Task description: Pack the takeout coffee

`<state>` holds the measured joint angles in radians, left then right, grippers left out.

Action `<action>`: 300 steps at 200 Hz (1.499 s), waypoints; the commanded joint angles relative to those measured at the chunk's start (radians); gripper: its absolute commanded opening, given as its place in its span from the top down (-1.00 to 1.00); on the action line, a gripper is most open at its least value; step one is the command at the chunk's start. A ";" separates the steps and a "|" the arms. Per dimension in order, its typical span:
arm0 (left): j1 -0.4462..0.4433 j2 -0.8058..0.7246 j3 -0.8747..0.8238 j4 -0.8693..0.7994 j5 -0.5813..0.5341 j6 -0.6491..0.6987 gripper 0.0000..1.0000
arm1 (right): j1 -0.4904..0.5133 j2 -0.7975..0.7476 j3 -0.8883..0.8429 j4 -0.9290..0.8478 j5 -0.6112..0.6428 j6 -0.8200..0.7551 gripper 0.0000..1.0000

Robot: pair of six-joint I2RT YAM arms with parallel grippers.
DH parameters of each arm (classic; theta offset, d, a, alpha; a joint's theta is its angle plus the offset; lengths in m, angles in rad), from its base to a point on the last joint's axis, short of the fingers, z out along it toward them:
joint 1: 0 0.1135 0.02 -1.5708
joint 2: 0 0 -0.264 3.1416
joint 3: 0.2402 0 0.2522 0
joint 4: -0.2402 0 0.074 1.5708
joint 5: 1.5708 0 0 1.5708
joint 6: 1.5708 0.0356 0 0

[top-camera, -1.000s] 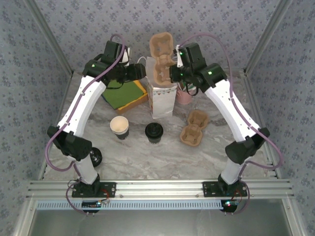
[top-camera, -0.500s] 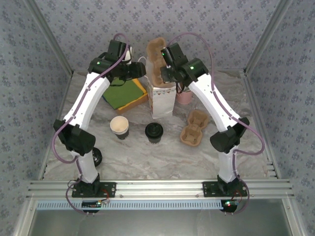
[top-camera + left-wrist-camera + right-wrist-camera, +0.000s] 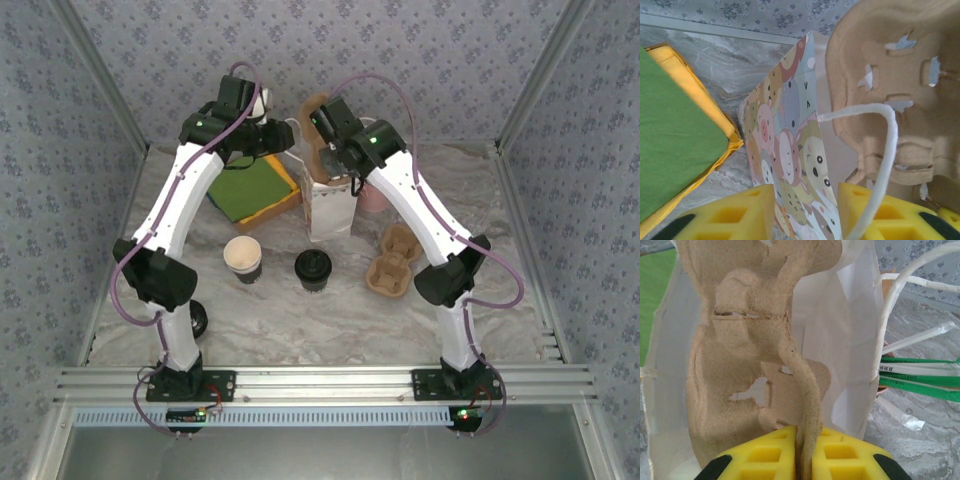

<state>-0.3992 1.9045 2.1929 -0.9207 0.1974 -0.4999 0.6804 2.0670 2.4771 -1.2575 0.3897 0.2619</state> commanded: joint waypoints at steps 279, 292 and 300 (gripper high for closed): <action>-0.035 -0.002 -0.035 0.079 0.047 -0.008 0.67 | -0.029 0.064 0.001 0.003 -0.035 0.004 0.77; -0.035 -0.002 -0.036 0.079 0.041 -0.011 0.67 | -0.029 0.054 -0.013 0.007 -0.040 0.019 0.78; -0.035 -0.004 -0.040 0.079 0.032 -0.015 0.69 | -0.028 0.048 -0.023 0.006 -0.039 0.029 0.79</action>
<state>-0.4305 1.9167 2.1605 -0.8623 0.2466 -0.5064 0.6525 2.1281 2.4760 -1.2243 0.3653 0.2417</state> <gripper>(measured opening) 0.164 0.111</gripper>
